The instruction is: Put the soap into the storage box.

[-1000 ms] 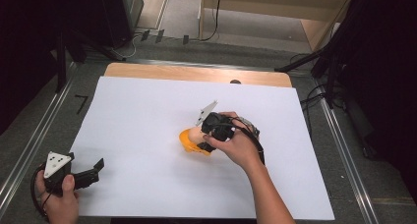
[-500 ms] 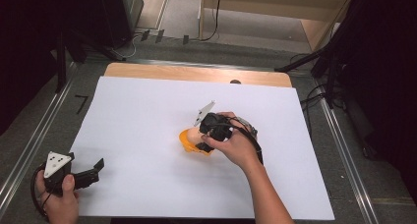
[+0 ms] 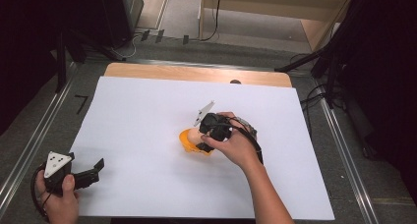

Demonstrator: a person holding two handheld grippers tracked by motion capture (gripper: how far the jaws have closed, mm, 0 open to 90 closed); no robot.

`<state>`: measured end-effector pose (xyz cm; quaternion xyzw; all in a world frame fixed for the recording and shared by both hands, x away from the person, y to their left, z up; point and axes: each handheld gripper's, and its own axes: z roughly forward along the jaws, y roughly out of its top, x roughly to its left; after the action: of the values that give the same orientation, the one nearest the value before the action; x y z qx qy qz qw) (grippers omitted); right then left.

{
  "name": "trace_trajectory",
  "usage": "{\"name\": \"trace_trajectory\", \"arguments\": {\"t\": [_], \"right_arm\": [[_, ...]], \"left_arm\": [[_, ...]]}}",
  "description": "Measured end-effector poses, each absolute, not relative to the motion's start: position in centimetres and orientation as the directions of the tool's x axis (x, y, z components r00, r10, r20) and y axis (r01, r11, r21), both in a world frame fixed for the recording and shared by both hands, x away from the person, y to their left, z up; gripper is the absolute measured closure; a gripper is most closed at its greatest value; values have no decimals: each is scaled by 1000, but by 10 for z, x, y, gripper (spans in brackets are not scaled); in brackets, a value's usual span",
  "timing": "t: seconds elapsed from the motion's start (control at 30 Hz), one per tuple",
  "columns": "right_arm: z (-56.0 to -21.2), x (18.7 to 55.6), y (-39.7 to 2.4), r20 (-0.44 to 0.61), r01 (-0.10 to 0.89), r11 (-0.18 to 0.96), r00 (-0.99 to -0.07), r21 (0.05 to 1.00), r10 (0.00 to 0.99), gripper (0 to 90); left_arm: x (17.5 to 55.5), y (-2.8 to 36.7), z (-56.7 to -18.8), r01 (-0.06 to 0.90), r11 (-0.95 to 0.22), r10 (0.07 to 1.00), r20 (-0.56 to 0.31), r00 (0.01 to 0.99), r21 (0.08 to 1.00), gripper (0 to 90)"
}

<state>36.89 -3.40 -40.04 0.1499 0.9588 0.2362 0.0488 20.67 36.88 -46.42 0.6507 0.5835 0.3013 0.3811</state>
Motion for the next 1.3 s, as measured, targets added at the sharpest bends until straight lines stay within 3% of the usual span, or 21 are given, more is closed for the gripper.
{"name": "trace_trajectory", "arguments": {"t": [0.53,1.3], "right_arm": [[-393,369,-44,-27,281,819,-940,501,339,314],[-390,369,-96,-20,369,761,-894,533,448,315]], "left_arm": [[207,369,-464,530,-32,989,-50,139,847,0],[206,368,-464,529,-38,989,-44,140,848,0]]}}
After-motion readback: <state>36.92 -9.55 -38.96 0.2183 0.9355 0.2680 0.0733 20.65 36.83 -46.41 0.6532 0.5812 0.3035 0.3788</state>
